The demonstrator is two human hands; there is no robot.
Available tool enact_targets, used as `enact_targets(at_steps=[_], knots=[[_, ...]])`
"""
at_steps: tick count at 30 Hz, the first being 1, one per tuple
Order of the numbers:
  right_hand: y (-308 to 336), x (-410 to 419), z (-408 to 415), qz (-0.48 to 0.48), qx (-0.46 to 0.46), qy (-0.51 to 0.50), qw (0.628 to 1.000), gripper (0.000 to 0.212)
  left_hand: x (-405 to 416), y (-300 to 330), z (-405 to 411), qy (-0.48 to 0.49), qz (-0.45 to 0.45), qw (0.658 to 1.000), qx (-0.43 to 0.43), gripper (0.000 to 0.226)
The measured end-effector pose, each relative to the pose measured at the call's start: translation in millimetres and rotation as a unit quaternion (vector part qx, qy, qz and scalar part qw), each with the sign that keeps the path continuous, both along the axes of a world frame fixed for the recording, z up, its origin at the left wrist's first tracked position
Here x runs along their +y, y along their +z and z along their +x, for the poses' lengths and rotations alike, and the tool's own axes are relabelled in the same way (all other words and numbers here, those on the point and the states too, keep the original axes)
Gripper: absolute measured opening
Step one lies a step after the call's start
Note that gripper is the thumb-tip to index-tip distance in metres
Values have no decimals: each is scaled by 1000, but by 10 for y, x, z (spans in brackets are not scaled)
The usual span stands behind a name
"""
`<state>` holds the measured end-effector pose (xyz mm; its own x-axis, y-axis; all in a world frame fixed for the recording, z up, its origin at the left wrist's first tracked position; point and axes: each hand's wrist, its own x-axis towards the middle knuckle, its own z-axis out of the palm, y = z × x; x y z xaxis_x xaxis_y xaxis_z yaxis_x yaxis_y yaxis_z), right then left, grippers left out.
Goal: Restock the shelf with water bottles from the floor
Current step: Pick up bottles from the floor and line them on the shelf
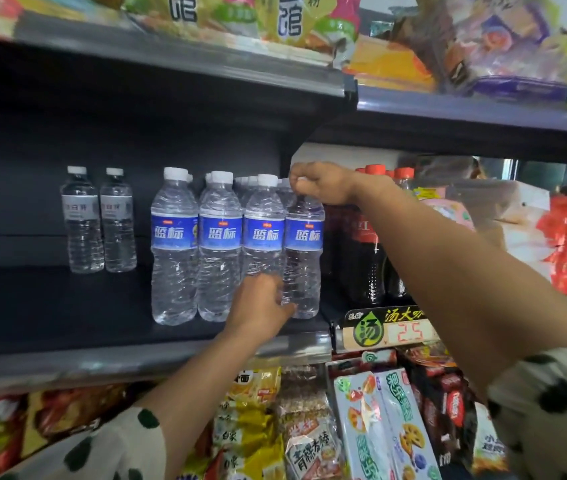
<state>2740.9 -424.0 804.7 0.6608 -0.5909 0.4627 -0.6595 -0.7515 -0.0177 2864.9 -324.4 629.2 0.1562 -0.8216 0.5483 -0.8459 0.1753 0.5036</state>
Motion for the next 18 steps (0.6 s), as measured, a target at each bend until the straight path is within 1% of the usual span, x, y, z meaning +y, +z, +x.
enact_targets(at_steps=[2, 4, 7, 10, 12, 14, 16, 18], knots=[[1, -1, 4, 18, 2, 2, 1000, 15, 4, 1, 8, -8, 1, 1000, 4, 17], [-15, -1, 8, 23, -2, -5, 1000, 18, 16, 8, 9, -12, 2, 1000, 5, 18], [-40, 33, -30, 20, -16, -23, 999, 17, 50, 21, 9, -14, 9, 1000, 6, 28], [-52, 86, -75, 23, -32, -50, 998, 36, 122, 78, 60, -34, 17, 998, 47, 40], [-69, 124, -103, 31, -43, -73, 996, 41, 213, 150, 162, -33, 15, 997, 71, 42], [-89, 167, -137, 54, -65, -87, 993, 46, 321, 234, 320, -14, 1, 997, 77, 39], [-95, 213, -162, 90, -87, -108, 986, 54, 438, 315, 520, 19, -22, 997, 72, 31], [-109, 264, -164, 160, -108, -118, 974, 57, 538, 366, 736, 52, -46, 995, 74, 18]])
